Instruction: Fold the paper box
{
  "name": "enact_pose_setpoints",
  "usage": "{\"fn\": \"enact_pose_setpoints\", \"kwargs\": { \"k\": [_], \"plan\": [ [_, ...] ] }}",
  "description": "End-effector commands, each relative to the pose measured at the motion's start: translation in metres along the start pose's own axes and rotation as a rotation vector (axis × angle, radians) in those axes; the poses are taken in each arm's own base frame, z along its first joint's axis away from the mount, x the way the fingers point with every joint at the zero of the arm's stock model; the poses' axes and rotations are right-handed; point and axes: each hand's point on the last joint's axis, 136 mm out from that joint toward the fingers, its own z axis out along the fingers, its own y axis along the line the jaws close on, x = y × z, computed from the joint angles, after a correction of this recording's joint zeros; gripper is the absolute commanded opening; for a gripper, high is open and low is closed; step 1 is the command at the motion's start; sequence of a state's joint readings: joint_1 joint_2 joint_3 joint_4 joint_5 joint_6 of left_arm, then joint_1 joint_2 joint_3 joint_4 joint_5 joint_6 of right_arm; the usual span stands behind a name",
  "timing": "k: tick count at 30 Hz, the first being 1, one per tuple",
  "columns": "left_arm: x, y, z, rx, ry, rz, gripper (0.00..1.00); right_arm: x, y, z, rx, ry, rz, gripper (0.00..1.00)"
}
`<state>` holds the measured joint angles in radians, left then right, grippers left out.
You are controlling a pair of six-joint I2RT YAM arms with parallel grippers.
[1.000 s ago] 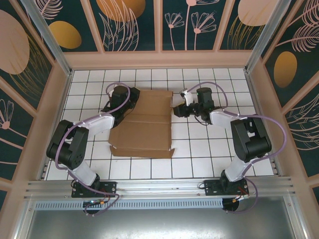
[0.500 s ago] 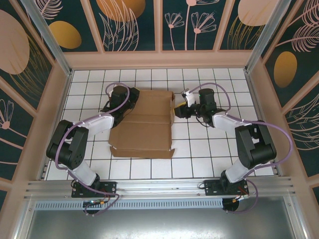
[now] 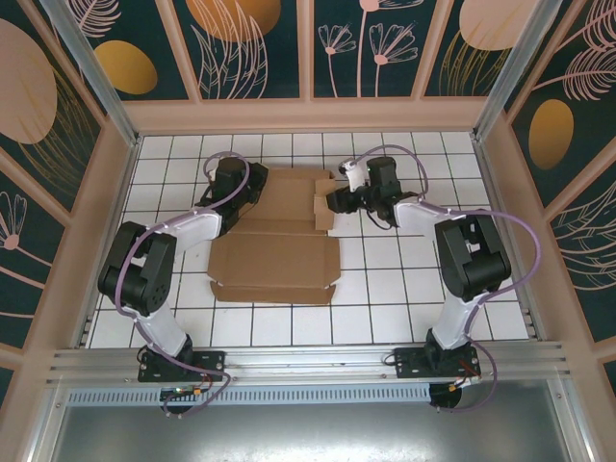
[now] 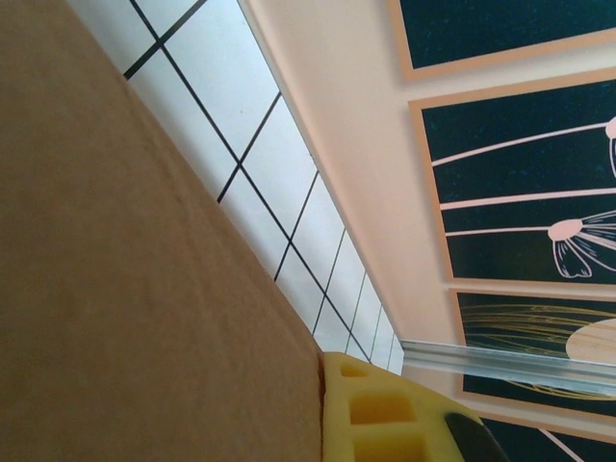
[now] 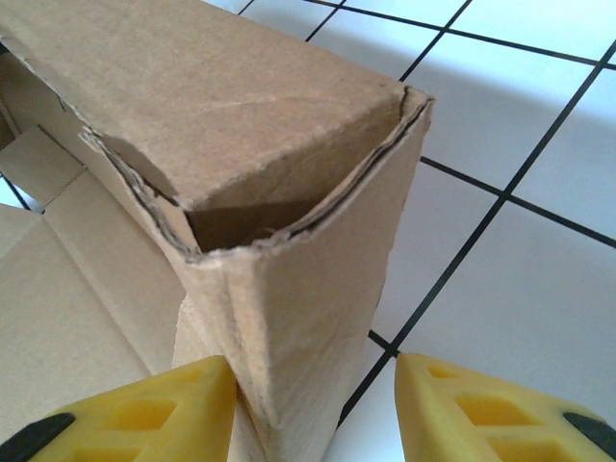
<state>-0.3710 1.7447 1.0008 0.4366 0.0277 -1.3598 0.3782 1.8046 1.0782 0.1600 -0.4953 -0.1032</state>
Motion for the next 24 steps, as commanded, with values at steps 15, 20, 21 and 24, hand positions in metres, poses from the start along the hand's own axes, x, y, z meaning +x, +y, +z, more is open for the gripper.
{"fn": "enact_pose_setpoints", "kwargs": {
  "k": [15,20,21,24],
  "plan": [
    [0.016,-0.014,-0.037,0.189,0.067,0.008,0.0,0.021,-0.011,-0.027,0.218,-0.06,-0.074,0.49],
    [0.023,-0.001,-0.044,0.185,0.087,-0.001,0.0,0.027,-0.003,-0.034,0.22,-0.1,-0.097,0.49],
    [0.023,0.003,-0.045,0.176,0.086,0.001,0.0,0.029,-0.001,-0.035,0.218,-0.105,-0.102,0.49],
    [0.023,0.01,-0.045,0.152,0.084,0.004,0.0,0.033,0.004,-0.033,0.195,-0.107,-0.119,0.49]
  ]
}}
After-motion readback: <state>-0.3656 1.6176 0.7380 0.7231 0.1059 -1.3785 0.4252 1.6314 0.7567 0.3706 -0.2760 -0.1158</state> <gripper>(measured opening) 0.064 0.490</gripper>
